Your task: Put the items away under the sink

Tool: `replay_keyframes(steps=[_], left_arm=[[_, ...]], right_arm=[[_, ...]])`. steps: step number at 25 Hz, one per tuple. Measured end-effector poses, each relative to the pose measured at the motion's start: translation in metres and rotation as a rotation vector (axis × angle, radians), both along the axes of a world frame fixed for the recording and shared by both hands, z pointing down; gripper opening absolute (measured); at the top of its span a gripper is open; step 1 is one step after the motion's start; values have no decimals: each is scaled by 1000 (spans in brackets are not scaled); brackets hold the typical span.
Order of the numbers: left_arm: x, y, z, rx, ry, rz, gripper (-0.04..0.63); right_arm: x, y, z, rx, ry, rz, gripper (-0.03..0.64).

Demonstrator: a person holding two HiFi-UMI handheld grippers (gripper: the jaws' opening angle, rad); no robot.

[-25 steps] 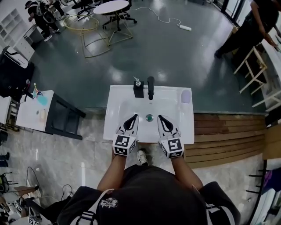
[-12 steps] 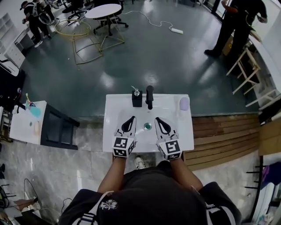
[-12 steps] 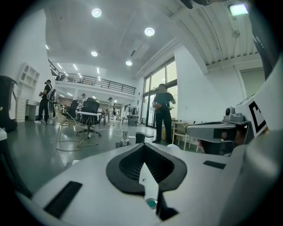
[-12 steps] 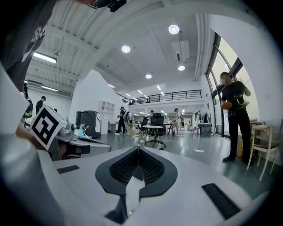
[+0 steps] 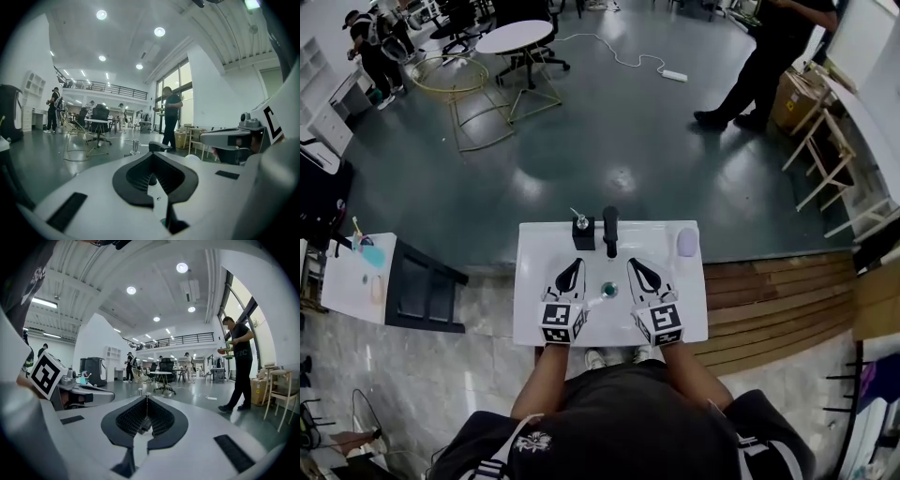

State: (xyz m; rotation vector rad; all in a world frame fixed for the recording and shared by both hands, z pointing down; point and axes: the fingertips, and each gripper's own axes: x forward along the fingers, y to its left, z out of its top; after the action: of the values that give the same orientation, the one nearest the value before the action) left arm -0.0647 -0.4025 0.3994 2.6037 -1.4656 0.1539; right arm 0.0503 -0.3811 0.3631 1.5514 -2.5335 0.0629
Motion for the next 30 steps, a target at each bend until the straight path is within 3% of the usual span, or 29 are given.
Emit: replay_keyframes(steps=[6,14,21,25,30], left_arm=[[13,-20,5,-5,8,-19,5],[13,-44,22,-38,-25,-108,14],[11,-60,44,-61,-56,-169,157],[9,-74,61,-83,-86,-214,271],[13,-89,74,-97,-89,-226,334]], right_arm=[[12,-21,10,-16,3,-34,23],[15,-34,29,-74,-13,-77,23],[19,-31,50,-121,-21,-93,23],[21,-31,59,-138,-29,-95,23],[25,-28,73,-169,-31,-103,23]])
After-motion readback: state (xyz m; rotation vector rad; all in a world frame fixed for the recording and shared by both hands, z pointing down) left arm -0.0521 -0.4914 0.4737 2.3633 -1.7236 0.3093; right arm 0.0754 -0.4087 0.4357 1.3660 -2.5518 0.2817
